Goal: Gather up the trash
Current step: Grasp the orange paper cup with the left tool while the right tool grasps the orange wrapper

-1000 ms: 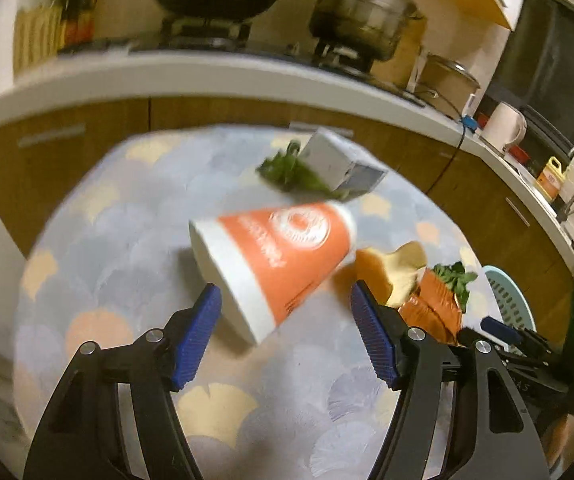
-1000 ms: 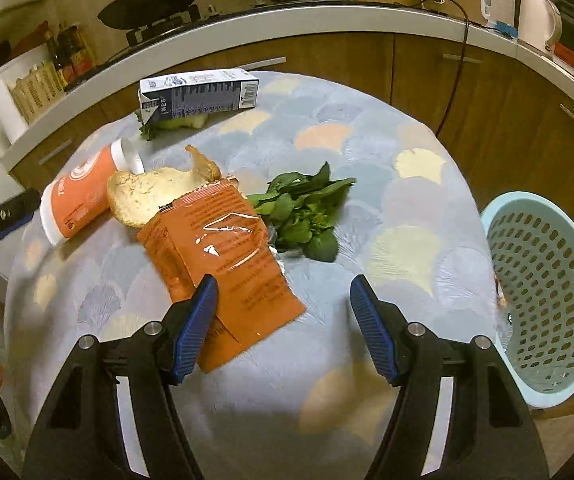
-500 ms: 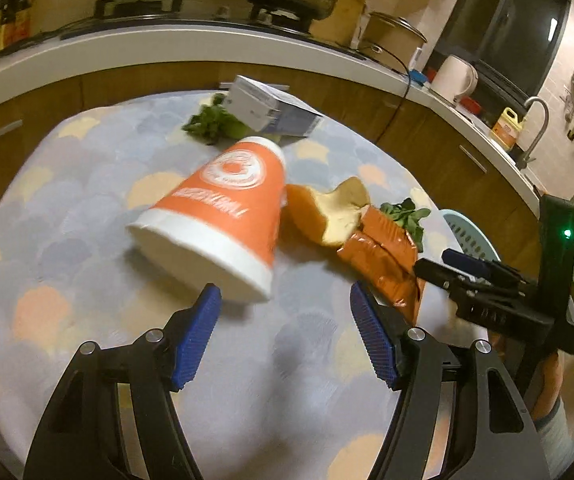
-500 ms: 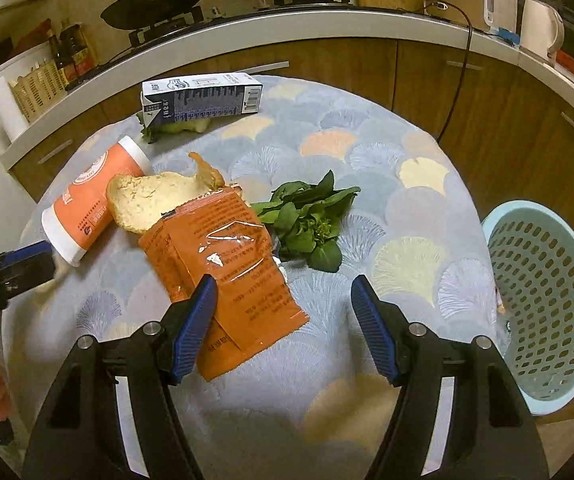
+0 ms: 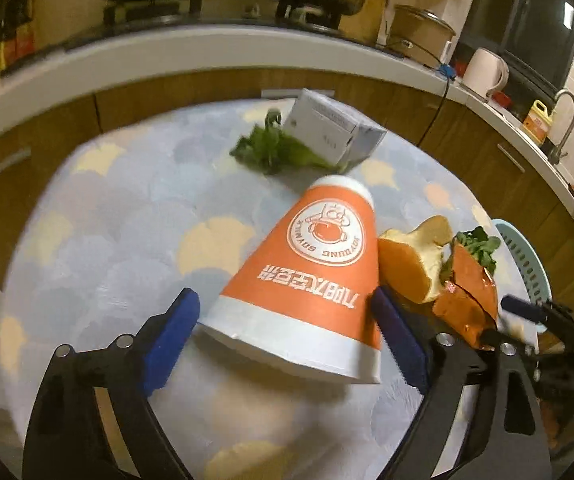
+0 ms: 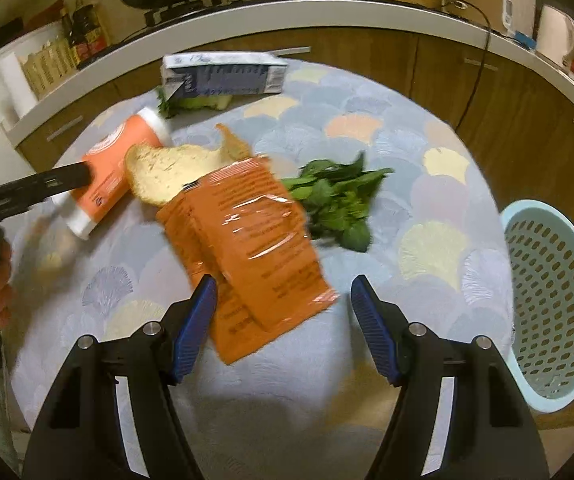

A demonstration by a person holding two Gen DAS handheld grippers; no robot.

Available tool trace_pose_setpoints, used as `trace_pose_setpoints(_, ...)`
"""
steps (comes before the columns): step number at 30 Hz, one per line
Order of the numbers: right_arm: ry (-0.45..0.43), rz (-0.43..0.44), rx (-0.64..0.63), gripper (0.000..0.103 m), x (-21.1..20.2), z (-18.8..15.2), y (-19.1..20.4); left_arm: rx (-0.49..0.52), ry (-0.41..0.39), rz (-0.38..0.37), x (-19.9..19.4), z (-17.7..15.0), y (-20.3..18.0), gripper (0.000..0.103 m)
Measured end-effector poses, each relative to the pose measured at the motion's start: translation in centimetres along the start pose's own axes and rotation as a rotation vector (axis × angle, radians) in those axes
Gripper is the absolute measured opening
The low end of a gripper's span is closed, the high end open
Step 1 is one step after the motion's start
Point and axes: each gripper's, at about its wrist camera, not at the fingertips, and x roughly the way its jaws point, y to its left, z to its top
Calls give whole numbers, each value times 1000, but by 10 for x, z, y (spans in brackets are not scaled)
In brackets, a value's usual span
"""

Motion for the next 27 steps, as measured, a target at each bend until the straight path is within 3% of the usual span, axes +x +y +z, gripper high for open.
trace_pose_setpoints(3,-13,28,-42,66,-1,-6,18,-47,-5,-58,4,-5,3,80)
trace_pose_setpoints(8,-32,105,-36,66,-9,-12,22,-87,-41,-83,1,-12,4,75)
trace_pose_setpoints(12,-42,67,-14,66,-13,-11,12,-101,-87,-109,-3,-17,1,68)
trace_pose_setpoints(17,-67,39,8,66,-19,-3,1,-133,-177,-184,-16,-22,6,45)
trace_pose_setpoints(22,-21,-4,-36,66,0,13,10,-128,-193,-202,-21,-25,5,42)
trace_pose_setpoints(24,3,14,-35,67,8,18,13,-129,-185,-211,-19,-24,5,43)
trace_pose_setpoints(27,34,-32,-33,70,23,22,20,-123,-177,-213,-19,-23,5,46)
